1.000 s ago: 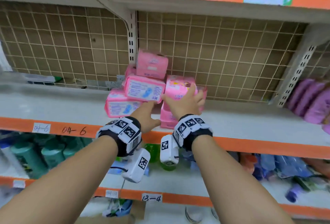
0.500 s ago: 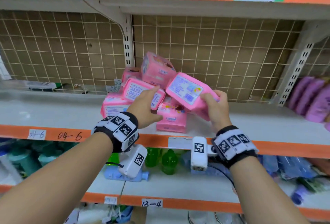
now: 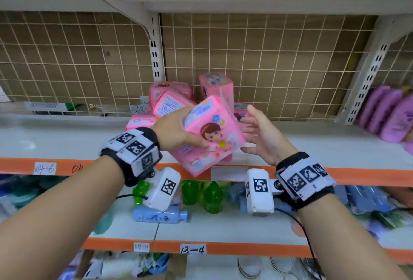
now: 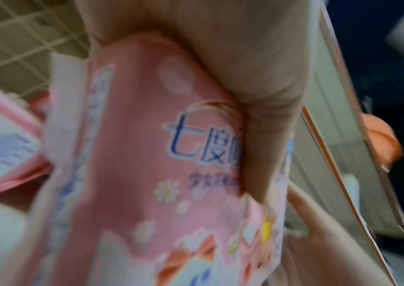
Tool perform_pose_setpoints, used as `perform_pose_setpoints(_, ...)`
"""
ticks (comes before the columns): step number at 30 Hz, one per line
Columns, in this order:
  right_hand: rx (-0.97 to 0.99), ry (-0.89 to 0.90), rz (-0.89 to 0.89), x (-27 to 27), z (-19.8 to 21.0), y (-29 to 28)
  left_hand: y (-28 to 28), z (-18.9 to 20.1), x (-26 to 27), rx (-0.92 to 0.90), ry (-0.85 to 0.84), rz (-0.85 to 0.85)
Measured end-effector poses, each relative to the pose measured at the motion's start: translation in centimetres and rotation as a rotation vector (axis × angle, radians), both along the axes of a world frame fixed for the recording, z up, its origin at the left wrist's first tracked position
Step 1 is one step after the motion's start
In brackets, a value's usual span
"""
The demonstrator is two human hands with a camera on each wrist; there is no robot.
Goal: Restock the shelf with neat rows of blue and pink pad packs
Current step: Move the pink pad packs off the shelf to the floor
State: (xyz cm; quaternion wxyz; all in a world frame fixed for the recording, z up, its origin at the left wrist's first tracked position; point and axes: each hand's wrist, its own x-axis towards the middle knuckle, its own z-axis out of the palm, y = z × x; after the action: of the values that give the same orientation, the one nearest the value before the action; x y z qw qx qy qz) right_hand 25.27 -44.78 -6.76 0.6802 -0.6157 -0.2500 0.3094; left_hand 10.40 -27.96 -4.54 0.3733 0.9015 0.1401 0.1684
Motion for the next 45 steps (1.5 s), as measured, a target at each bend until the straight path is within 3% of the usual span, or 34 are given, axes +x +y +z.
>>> perform_pose_setpoints(1, -0.011, -0.031, -0.018, -0.1, -0.3, 0.4, 0.9, -0.4, -0.6, -0.078, 0.017, 0.023)
perform_pose_setpoints(3, -0.037, -0.127, -0.041, -0.4, -1.0, 1.4, 2.3, -1.0, -1.8, -0.068, 0.089, 0.100)
perform_pose_setpoints(8, -0.182, -0.616, -0.409, -0.9, -2.7, 4.4, 4.6, -1.7, -4.3, 0.314, 0.355, 0.306)
perform_pose_setpoints(11, -0.387, -0.587, -0.426, -2.1, -3.3, 7.0, 5.3, -2.0, -4.7, 0.505, 0.511, 0.473)
perform_pose_setpoints(13, -0.541, -0.592, -0.357, -2.9, -3.8, 8.9, 5.5, -2.7, -4.5, 0.481, 0.554, 0.533)
perform_pose_setpoints(16, -0.771, -0.745, -0.338, -3.5, -4.9, 11.1, 5.5, -3.7, -4.1, 0.483, 0.583, 0.585)
perform_pose_setpoints(22, -0.746, -0.875, -0.455, -1.6, -5.4, 10.3, 5.1, -4.7, -4.5, 0.513, 0.568, 0.609)
perform_pose_setpoints(29, -0.222, -0.481, -0.381, 2.1, -3.0, 3.9, 4.8, -3.9, -3.8, 0.465, 0.527, 0.523)
perform_pose_setpoints(35, 0.037, 0.173, -0.107, 2.2, -3.3, -0.3, 3.1, -3.6, -0.8, 0.503, 0.536, 0.377)
perform_pose_setpoints(38, 0.103, 0.311, -0.064, 2.0, -3.1, -1.2, 2.7, -3.4, 0.2, 0.531, 0.550, 0.347)
perform_pose_setpoints(41, -0.155, 0.106, -0.146, 2.0, -2.3, -1.1, 2.9, -3.1, 0.7, 0.525, 0.588, 0.331)
perform_pose_setpoints(45, -0.419, -0.541, -0.299, 2.7, -0.9, -0.3, 3.0, -2.9, 0.9, 0.535, 0.605, 0.324)
